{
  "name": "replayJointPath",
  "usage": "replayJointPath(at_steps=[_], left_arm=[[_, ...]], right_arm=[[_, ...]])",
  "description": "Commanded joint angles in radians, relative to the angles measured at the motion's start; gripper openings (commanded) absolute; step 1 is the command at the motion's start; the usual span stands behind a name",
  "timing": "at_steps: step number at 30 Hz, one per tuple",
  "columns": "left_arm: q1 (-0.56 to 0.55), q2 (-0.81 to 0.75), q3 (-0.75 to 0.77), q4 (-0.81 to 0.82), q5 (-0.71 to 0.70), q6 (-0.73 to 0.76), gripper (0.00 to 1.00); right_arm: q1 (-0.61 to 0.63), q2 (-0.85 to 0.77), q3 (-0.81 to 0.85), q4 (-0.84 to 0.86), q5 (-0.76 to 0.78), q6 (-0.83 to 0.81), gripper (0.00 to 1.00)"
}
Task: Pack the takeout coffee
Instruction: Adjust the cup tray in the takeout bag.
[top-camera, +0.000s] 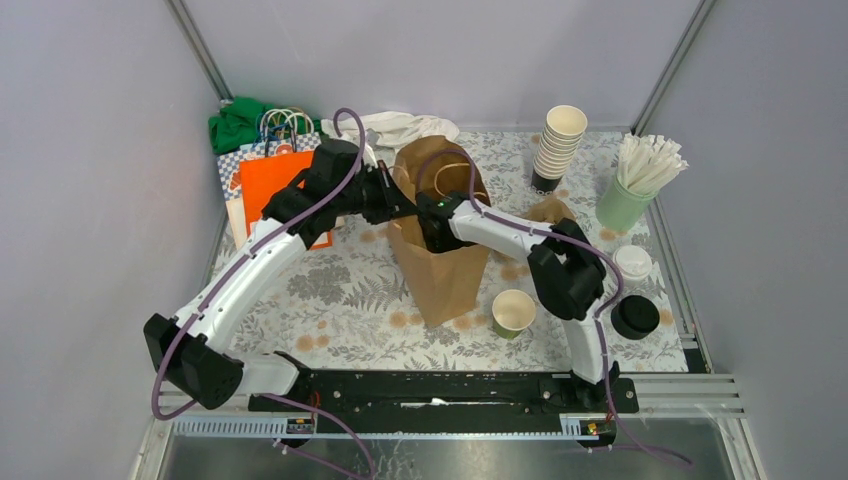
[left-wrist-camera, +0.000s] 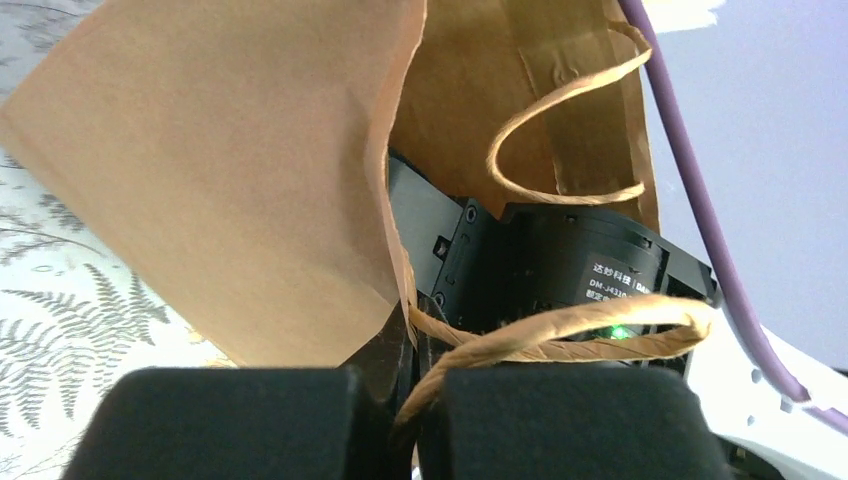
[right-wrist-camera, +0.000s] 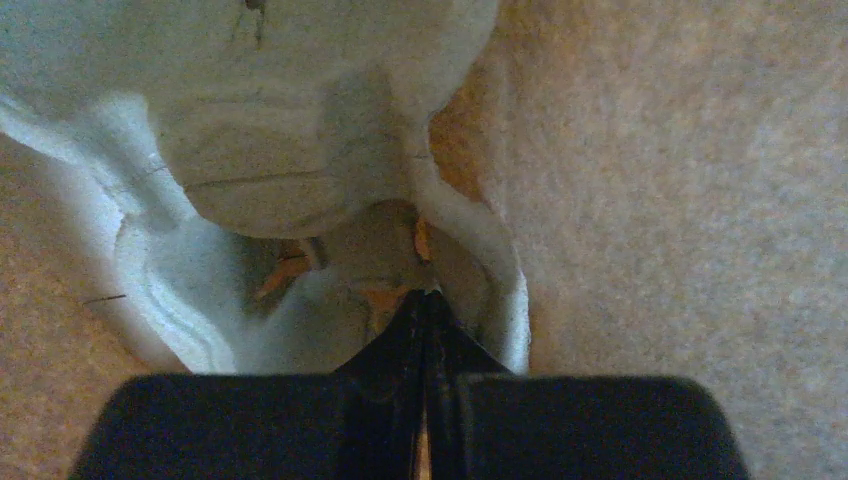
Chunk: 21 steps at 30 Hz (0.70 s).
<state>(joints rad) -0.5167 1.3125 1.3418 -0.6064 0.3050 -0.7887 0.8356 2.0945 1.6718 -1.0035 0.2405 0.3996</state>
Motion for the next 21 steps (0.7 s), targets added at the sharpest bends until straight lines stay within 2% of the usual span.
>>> replayJointPath(at_steps=[1,10,21], left_arm=[[-0.033,0.015,0.035,0.157,0.146,-0.011,0.00],[-0.043,0.026,0.004,0.162,0.151,-0.028,0.00],[-0.041,0.015,0.006,0.041,0.070,0.001,0.00]], right_arm=[[0.030,-0.129,-0.082,0.033,-0.002,-0.011,0.00],[0.020,-0.079,-0.130,0.073,0.017,-0.026,0.00],[0.020,0.006,-0.157,0.148,-0.023,-0.045,0.00]])
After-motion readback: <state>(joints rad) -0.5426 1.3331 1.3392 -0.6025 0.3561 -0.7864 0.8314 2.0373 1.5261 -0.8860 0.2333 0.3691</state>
